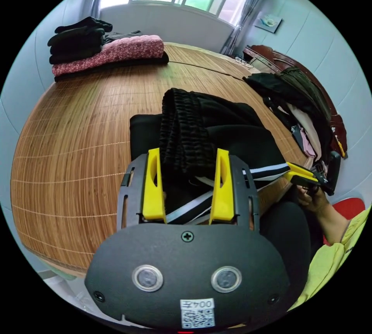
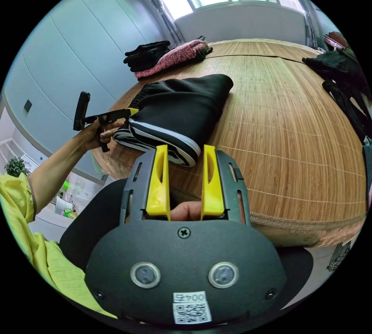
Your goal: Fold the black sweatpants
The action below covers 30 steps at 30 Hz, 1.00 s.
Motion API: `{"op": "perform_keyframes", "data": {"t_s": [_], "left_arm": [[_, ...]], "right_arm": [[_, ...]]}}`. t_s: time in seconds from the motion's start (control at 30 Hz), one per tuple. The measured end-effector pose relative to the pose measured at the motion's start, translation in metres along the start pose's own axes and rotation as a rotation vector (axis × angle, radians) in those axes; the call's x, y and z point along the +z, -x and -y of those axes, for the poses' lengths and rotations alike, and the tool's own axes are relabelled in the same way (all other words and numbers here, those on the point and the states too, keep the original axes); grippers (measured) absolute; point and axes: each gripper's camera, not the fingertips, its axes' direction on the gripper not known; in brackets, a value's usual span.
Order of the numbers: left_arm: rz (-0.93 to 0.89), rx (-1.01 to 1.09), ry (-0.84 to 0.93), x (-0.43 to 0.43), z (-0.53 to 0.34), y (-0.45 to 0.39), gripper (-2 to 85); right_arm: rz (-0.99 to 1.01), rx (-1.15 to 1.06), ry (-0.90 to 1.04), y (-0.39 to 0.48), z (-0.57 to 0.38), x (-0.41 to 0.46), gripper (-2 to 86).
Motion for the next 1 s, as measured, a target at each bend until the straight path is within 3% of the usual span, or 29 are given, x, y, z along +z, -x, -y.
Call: {"op": "perform_keyframes", "data": {"t_s": [0.23, 0.4, 0.47, 0.5, 0.53, 0.6, 0.7, 0.8, 1.0], "left_arm": [[0.003, -0.002, -0.121, -0.038, 0.038, -0.047, 7.0], [0.120, -0.084, -0.040, -0.051, 0.030, -0.080, 7.3], [0.083, -0.188, 0.005, -0.030, 0.023, -0.062, 8.9], [-0.019, -0.282, 0.005, -0.030, 0.022, -0.047, 10.2], [-0.090, -0.331, -0.054, -0.043, 0.024, -0.040, 10.4], [-0.056, -0.326, -0.188, -0.075, 0.035, -0.048, 10.5], [-0.029, -0.175, -0.286, -0.096, 0.085, -0.095, 10.3], [-0.045, 0.118, -0.071, -0.045, 0.169, -0.181, 11.1], [0.165, 0.634, 0.272, 0.096, 0.274, -0.356, 13.4]], "right_arm": [[-0.013, 0.010, -0.020, -0.008, -0.018, -0.014, 12.4], [-0.054, -0.056, -0.056, -0.009, -0.039, -0.036, 13.0], [-0.079, -0.121, -0.052, -0.009, -0.051, -0.039, 13.2], [-0.089, -0.143, -0.046, -0.008, -0.053, -0.039, 13.2], [-0.116, -0.189, -0.036, -0.008, -0.056, -0.040, 13.0], [-0.147, -0.248, -0.048, -0.008, -0.059, -0.046, 12.1], [-0.128, -0.294, -0.084, -0.017, -0.060, -0.054, 10.7], [-0.069, -0.288, -0.079, -0.033, -0.063, -0.050, 10.6], [0.221, -0.135, -0.039, -0.098, -0.051, -0.049, 10.7]]}}
